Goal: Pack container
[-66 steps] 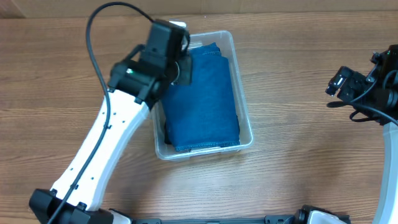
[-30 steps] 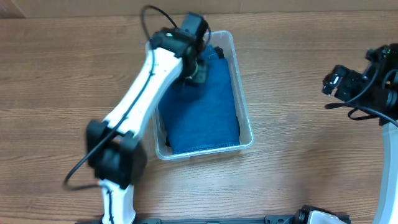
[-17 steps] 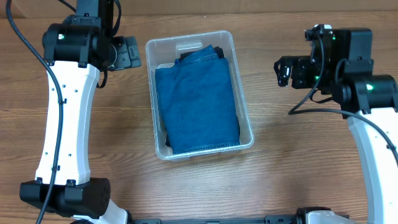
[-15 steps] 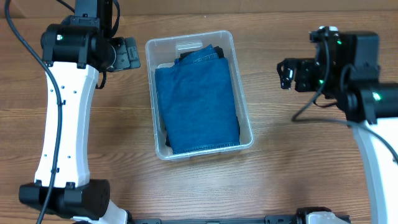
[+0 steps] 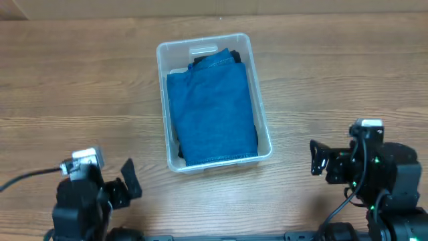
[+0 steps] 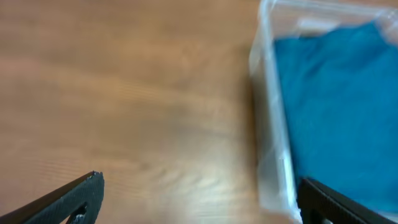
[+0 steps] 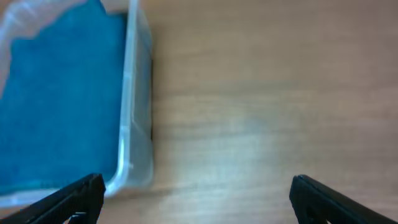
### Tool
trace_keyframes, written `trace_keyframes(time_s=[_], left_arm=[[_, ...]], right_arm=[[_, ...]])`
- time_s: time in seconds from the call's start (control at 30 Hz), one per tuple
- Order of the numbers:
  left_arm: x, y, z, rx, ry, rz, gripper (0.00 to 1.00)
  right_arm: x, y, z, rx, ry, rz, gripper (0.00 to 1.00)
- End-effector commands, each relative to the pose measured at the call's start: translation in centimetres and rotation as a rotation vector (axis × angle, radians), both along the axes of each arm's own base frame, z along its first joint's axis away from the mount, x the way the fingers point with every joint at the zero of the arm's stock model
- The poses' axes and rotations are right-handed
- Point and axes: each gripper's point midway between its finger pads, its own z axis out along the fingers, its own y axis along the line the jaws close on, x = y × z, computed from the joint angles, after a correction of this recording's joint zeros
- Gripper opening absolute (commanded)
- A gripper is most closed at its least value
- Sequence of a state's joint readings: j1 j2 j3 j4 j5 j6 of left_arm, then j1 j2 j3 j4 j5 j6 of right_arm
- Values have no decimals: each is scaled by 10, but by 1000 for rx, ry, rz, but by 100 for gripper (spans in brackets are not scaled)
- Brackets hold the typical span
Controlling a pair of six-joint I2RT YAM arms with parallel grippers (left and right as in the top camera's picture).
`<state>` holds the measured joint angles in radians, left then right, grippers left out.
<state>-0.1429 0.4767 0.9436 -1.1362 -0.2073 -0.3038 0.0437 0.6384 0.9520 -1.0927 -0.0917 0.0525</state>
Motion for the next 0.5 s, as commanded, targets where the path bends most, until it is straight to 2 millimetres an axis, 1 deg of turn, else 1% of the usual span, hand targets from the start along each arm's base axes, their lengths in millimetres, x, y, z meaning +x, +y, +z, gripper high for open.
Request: trace_keyframes(time_s=[0.0, 0.17, 0.23, 0.3, 0.33, 0.37, 0.47], left_arm=[[-18, 6, -26, 15, 111, 29, 100], [-18, 6, -27, 15, 114, 29, 100], [-18, 6, -27, 15, 114, 29, 100], [-18, 6, -27, 15, 113, 29, 100], [-18, 6, -27, 15, 114, 29, 100], [-18, 6, -27, 15, 114, 29, 100], [-18, 6, -27, 15, 114, 29, 100]], right_arm=[[-8, -2, -12, -3, 64, -11, 100], [-10, -2, -14, -4, 75, -11, 100], [-14, -4, -9, -17, 40, -13, 100], [-19, 0, 0, 2, -67, 4, 100], [-20, 1, 0, 12, -140, 13, 100], [-19, 3, -2, 21, -213, 21, 100], [-12, 15, -22, 62, -429, 84, 100]])
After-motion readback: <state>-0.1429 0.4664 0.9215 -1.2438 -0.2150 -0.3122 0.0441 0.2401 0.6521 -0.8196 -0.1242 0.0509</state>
